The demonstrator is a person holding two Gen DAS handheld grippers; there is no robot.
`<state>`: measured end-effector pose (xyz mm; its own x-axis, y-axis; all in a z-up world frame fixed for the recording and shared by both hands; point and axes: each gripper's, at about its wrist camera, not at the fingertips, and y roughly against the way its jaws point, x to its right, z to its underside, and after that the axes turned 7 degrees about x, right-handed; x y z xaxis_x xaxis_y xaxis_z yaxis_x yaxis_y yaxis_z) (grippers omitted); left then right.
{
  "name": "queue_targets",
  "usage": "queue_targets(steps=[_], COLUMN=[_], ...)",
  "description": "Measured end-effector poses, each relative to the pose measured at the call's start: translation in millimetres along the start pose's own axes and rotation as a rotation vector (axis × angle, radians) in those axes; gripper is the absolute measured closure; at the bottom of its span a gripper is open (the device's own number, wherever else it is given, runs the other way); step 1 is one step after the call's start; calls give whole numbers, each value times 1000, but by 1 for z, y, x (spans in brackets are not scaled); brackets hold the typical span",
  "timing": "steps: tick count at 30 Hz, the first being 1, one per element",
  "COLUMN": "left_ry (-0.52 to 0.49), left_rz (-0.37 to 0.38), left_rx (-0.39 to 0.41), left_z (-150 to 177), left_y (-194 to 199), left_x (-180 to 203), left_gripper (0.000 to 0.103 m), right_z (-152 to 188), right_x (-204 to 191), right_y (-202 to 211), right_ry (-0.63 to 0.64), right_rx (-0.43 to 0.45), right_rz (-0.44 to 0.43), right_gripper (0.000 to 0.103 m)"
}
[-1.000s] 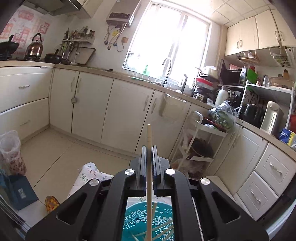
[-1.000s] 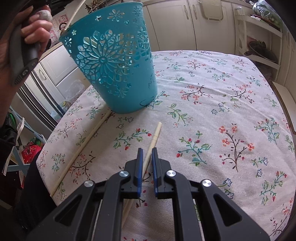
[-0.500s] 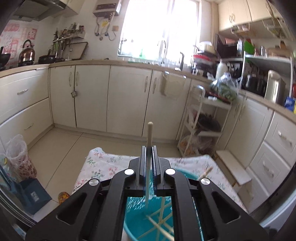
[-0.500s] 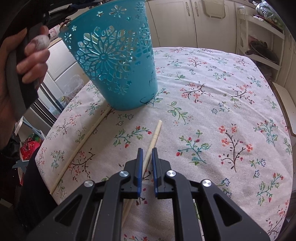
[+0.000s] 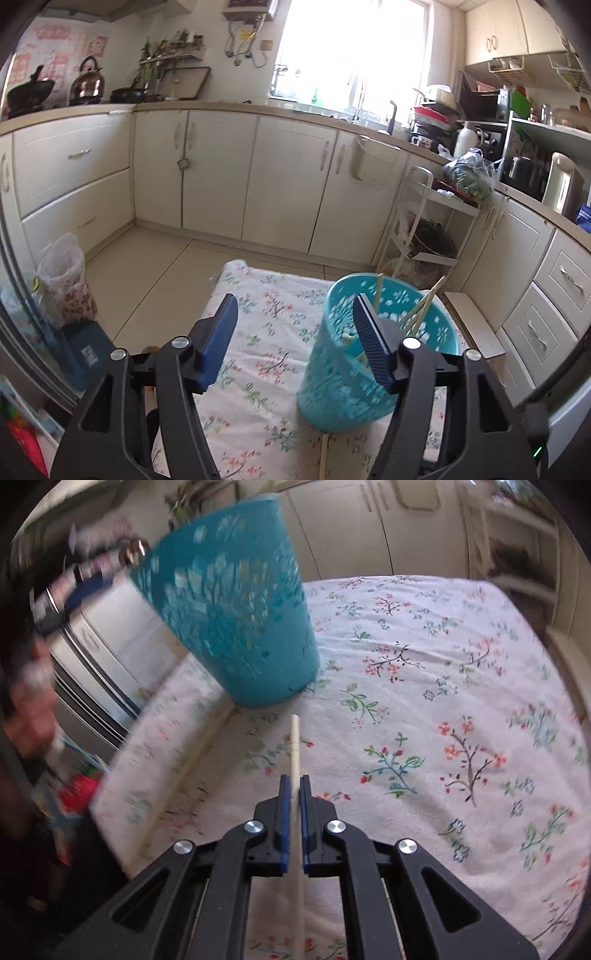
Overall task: Organize utensils
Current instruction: 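Open the left gripper to drop its stick in the basket while the right gripper closes on a stick, then carry the right gripper's stick over the teal basket and release it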
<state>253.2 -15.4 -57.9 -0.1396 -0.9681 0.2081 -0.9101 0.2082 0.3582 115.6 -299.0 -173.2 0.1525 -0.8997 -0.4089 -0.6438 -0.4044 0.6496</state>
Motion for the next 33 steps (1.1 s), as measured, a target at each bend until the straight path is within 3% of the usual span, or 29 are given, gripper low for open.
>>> queue_targets(steps=[5,8,17,20,24,26,30,33], left_ry=[69,75,83,94,101,100,76,58], left_rz=[-22,-25,-30,-31,-21,-19,-27,-37], left_rx=[-64,-95,-156,-177,-198,-204,-203,-203], left_z=[25,39,67,75,81,83,82,81], left_y=[2,1,4,3,6,9,15,19], left_x=[-27,-32,-41,-44,-41,-39,-31,-28], left_gripper=[40,40,40,40,39,37,28,24], right_z=[-19,-37,-138,-170,-201,-203,-181,-155], right_x=[12,9,-40,-52,-67,-68,-67,-68], right_y=[36,55,102,100,81,60,12,-6], right_ry=[-133,-167,-93,-71,-9,10,73,120], right_rx=[107,181,427,499,619,639,601,522], right_rz=[-173,-235,-384,-365,-220,-139,14,39], right_gripper=[97,97,97,97,97,97,97,97])
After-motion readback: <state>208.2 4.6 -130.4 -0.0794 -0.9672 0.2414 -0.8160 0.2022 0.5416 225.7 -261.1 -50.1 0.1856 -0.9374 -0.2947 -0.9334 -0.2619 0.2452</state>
